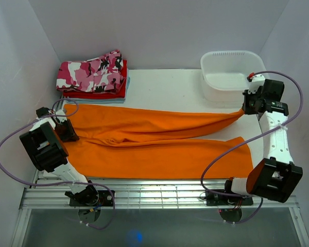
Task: Fold and stack the trousers
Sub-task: Flatten the trousers out
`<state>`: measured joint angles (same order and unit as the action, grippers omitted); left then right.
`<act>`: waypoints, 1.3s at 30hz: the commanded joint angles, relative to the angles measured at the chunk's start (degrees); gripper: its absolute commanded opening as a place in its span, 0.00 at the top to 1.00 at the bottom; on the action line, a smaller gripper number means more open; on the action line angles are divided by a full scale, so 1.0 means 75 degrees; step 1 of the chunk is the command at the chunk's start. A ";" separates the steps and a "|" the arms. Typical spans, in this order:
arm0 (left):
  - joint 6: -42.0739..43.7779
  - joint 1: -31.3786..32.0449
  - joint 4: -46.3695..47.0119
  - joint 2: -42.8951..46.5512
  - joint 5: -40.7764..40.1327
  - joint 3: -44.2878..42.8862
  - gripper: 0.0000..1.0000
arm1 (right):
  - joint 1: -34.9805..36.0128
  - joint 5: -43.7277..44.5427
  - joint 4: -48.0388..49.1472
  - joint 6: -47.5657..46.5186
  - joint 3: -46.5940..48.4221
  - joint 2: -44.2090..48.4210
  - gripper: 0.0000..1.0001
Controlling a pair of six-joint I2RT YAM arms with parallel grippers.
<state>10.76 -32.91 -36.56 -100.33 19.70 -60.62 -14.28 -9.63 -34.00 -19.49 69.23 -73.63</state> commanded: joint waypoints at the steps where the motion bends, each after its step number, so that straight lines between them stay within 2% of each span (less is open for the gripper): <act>1: 0.0311 -0.0136 -0.0129 -0.0252 -0.0635 0.0114 0.64 | -0.0099 0.0954 0.0163 0.0931 0.0424 -0.0612 0.92; 4: 0.0404 -0.0171 -0.0118 -0.0076 -0.0647 0.0137 0.64 | -0.0216 0.1249 0.0115 0.1261 0.0508 -0.0591 0.92; 10: 0.0381 -0.0183 0.0174 -0.0204 -0.0378 0.0464 0.64 | -0.0357 0.0967 -0.0341 0.1601 -0.0757 0.2593 0.92; 12: 0.0369 -0.0183 0.0292 -0.0262 -0.0342 0.0571 0.64 | -0.0357 0.1026 -0.0308 0.1765 -0.0933 0.2984 0.92; 14: 0.0288 -0.0183 0.0280 -0.0298 -0.0307 0.0513 0.64 | -0.0357 0.1550 0.0601 0.1906 -0.1261 0.2263 0.92; 16: 0.0159 -0.0183 0.0141 -0.0298 -0.0155 0.0233 0.63 | -0.0346 0.2149 0.1495 0.2280 -0.0996 0.0159 0.92; 17: 0.0147 -0.0183 0.0082 -0.0286 0.0031 0.0115 0.63 | -0.0357 0.2221 0.1463 0.2537 -0.0401 -0.0861 0.88; 18: 0.0124 -0.0183 0.0023 -0.0217 0.0172 -0.0048 0.63 | -0.0369 0.2244 0.1300 0.2539 0.0278 -0.2054 0.66; 19: 0.0309 -0.0183 -0.0082 0.0005 0.0568 -0.0143 0.60 | -0.0613 0.1769 0.1148 0.2539 0.0865 -0.2484 0.32; 20: 0.0520 -0.0194 -0.0153 0.0436 0.0897 -0.0132 0.56 | -0.0766 0.1091 0.1030 0.2145 0.0859 -0.2291 0.06; 21: 0.0881 -0.0183 -0.0281 0.0812 0.1364 -0.0039 0.49 | -0.1046 0.0423 0.0554 0.1689 0.0801 -0.1987 0.03; 23: 0.1047 -0.0183 -0.0422 0.1200 0.1636 -0.0015 0.46 | -0.1130 -0.0015 0.0119 0.1113 0.0766 -0.1634 0.02; 24: 0.1188 -0.0183 -0.0481 0.1388 0.1743 0.0020 0.41 | -0.1142 -0.0110 -0.0070 0.0855 0.0661 -0.1447 0.04; 28: 0.2147 -0.0160 -0.1158 0.1986 0.2083 -0.0120 0.32 | -0.1096 -0.1629 -0.1475 -0.1042 0.0344 -0.0778 0.06; 29: 0.2359 -0.0159 -0.1358 0.1976 0.2130 -0.0190 0.31 | -0.1014 -0.1623 -0.1861 -0.1627 0.0297 -0.0812 0.05; 32: 0.3049 -0.0078 -0.2038 0.1906 0.2258 -0.0308 0.30 | -0.0955 -0.1682 -0.3103 -0.2356 -0.0298 -0.1139 0.03; 35: 0.3205 0.0074 -0.2169 0.1940 0.2236 -0.0203 0.31 | -0.0931 -0.1716 -0.3166 -0.2488 -0.0944 -0.1257 0.11; 36: 0.3217 0.0237 -0.2134 0.1952 0.2201 -0.0156 0.31 | -0.0931 -0.1670 -0.2922 -0.2534 -0.1178 -0.1269 0.19; 39: 0.3205 0.0625 -0.2005 0.2069 0.2375 0.0008 0.34 | -0.0931 -0.1331 -0.1836 -0.2698 -0.1906 -0.1095 0.24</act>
<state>31.79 -31.07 -50.33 -86.72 33.80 -61.39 -21.26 -19.77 -49.80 -35.24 57.49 -83.68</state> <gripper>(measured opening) 0.671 0.776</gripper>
